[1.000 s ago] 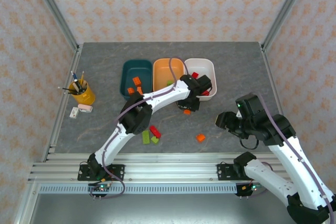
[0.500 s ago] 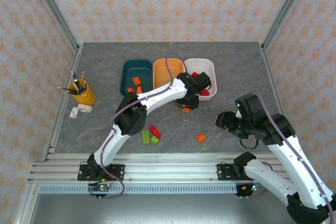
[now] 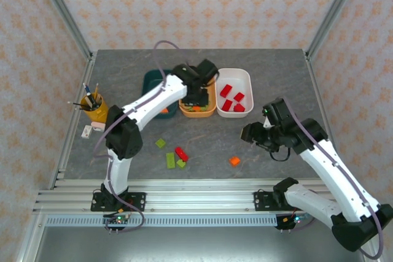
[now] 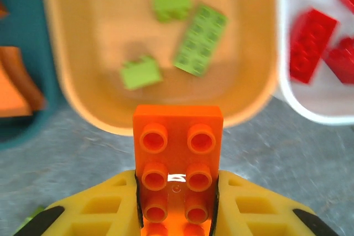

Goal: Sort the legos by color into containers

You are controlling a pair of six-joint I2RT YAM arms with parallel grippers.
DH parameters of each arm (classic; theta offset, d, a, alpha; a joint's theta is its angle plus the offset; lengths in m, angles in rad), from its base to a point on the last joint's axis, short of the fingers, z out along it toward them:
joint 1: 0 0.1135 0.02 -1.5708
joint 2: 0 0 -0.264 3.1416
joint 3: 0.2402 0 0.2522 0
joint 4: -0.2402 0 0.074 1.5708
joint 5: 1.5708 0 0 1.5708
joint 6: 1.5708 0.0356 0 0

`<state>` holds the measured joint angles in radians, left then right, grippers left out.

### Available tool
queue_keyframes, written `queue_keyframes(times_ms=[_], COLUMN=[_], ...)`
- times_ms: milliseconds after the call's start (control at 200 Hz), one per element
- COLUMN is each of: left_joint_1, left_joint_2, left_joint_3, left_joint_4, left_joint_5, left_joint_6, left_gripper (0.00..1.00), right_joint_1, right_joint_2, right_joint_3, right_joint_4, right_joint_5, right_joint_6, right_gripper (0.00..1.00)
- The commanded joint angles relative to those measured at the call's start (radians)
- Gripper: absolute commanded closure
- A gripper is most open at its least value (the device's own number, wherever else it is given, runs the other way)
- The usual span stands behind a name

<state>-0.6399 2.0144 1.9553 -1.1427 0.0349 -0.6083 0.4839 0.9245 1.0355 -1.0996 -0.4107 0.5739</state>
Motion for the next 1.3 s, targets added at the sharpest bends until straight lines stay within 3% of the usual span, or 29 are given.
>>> queue_keyframes(times_ms=[0,205,410,641,896,1296], left_joint_1=[0.091,0.248,0.336,0.387,0.395,0.394], left_joint_2=[-0.035,0.027,0.17,0.332,0.46,0.396], left_joint_3=[-0.025,0.013,0.1,0.242,0.37,0.352], left_joint_4=[-0.03,0.024,0.063,0.065,0.029,0.009], left_joint_5=[-0.05,-0.028,0.001,0.034,0.072,0.068], left_joint_6=[0.045,0.068,0.094,0.1,0.097,0.085], left_gripper=[0.69,0.68,0.68,0.68,0.68,0.42], right_joint_1=[0.011,0.045,0.066,0.074,0.074,0.074], right_joint_2=[0.034,0.182,0.371,0.558,0.635,0.634], right_joint_3=[0.047,0.117,0.225,0.367,0.405,0.447], right_joint_4=[0.071,0.206,0.418,0.529,0.558,0.481], right_joint_5=[-0.022,-0.052,-0.101,-0.105,-0.106,-0.084], right_joint_6=[-0.024,-0.016,0.047,0.081,0.101,0.045], right_gripper=[0.41,0.41,0.4,0.4,0.4,0.39])
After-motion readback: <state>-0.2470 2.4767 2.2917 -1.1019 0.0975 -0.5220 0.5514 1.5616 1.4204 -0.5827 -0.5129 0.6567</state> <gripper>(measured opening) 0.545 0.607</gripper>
